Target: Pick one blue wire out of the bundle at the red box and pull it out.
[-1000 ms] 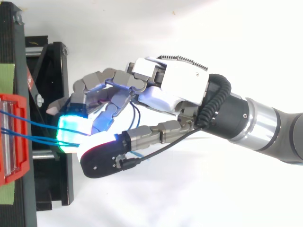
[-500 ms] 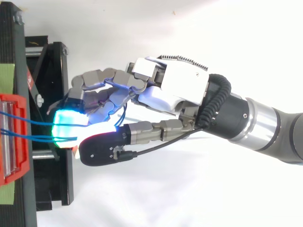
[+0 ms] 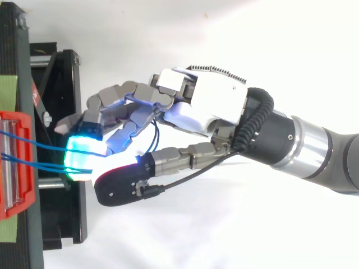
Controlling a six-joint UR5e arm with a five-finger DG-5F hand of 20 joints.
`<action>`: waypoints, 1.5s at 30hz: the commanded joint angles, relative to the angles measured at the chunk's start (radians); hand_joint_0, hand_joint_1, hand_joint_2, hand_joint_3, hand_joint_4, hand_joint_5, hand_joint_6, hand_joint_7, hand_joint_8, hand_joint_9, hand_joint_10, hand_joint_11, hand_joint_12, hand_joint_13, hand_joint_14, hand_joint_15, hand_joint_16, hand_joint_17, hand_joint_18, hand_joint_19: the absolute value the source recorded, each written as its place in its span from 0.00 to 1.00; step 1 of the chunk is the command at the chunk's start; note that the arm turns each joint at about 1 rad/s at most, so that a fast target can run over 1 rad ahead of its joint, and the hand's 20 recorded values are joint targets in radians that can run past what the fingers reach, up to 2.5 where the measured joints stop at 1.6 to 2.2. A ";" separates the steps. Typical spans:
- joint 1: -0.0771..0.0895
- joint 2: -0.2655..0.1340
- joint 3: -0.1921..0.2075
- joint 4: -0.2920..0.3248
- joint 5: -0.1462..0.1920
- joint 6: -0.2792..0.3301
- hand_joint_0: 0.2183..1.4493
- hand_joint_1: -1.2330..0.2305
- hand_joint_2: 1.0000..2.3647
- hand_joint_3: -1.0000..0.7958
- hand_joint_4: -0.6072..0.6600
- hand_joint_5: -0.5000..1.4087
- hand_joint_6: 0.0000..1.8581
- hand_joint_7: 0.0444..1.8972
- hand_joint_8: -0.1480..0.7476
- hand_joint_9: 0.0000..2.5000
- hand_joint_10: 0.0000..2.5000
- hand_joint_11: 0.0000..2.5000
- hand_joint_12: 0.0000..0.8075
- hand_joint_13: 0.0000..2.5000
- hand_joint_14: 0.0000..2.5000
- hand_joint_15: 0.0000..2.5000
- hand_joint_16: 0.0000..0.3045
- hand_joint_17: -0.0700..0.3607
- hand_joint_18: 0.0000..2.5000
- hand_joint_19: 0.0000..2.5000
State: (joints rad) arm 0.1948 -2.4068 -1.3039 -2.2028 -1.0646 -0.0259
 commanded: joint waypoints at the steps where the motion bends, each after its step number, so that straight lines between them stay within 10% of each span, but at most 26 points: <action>1: 0.000 0.000 0.000 0.000 0.000 0.001 0.31 0.27 0.01 0.46 0.64 0.17 0.47 0.54 0.47 0.44 0.01 0.41 0.48 0.17 0.00 0.10 0.17 0.43 0.17 0.18; 20: 0.000 0.000 0.000 0.002 0.000 -0.002 0.40 0.21 0.00 0.28 0.68 0.17 0.45 0.47 0.44 0.39 0.01 0.35 0.46 0.15 0.00 0.09 0.16 0.42 0.16 0.15; 45: 0.000 0.000 0.000 0.000 0.000 0.001 0.32 0.29 0.01 0.40 0.64 0.19 0.46 0.58 0.47 0.46 0.01 0.38 0.47 0.18 0.00 0.11 0.16 0.42 0.18 0.19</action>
State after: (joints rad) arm 0.1948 -2.4068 -1.3038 -2.2028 -1.0646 -0.0248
